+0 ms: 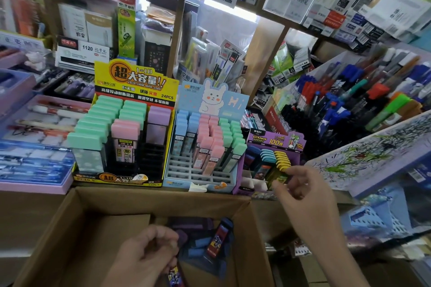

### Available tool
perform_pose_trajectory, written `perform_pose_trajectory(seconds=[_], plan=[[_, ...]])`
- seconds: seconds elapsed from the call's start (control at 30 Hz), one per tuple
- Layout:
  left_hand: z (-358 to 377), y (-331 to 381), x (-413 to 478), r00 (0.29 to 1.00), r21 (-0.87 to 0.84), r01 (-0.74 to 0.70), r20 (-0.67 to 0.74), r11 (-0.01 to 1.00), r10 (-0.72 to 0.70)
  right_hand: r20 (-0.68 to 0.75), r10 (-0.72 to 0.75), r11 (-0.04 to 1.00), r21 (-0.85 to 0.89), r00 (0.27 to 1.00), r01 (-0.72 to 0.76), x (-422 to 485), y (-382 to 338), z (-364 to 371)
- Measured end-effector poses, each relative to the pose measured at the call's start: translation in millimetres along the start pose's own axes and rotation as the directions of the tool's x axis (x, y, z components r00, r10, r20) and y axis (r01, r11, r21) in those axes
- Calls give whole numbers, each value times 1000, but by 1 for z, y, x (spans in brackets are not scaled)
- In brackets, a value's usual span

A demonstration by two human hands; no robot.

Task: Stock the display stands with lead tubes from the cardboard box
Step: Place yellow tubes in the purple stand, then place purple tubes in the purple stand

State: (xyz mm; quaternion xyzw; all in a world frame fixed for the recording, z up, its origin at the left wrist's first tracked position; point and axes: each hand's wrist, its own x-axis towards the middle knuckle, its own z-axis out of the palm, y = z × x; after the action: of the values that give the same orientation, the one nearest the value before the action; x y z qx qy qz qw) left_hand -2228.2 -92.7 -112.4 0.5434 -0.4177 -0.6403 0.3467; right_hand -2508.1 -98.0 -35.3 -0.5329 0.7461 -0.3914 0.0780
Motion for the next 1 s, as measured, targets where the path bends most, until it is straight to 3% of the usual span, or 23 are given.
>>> perform_pose_trajectory(seconds=[0.13,0.23,0.3,0.4,0.53,0.73,1.0], plan=[[0,-1,1,1000,38,12,-17,999,-12,181,82,986,126,980,-106,-31,-3,24],[0,-4,2,999,101,0,-44,995,5,400,235,948,108,886,-300,-51,3,50],[-1,-7,3,997,188,-7,-68,982,20,507,281,941,22,815,-338,-61,8,68],[-3,-12,5,997,345,1,-71,939,25,578,308,947,-110,756,-301,-72,11,88],[-5,-15,3,999,611,28,-51,791,4,615,376,927,-249,693,-282,-81,8,99],[-2,-25,9,998,766,52,-20,641,-57,713,427,895,-423,555,-145,-104,-4,115],[12,-51,24,998,872,61,-38,486,-56,716,406,849,-525,568,56,-123,-16,137]])
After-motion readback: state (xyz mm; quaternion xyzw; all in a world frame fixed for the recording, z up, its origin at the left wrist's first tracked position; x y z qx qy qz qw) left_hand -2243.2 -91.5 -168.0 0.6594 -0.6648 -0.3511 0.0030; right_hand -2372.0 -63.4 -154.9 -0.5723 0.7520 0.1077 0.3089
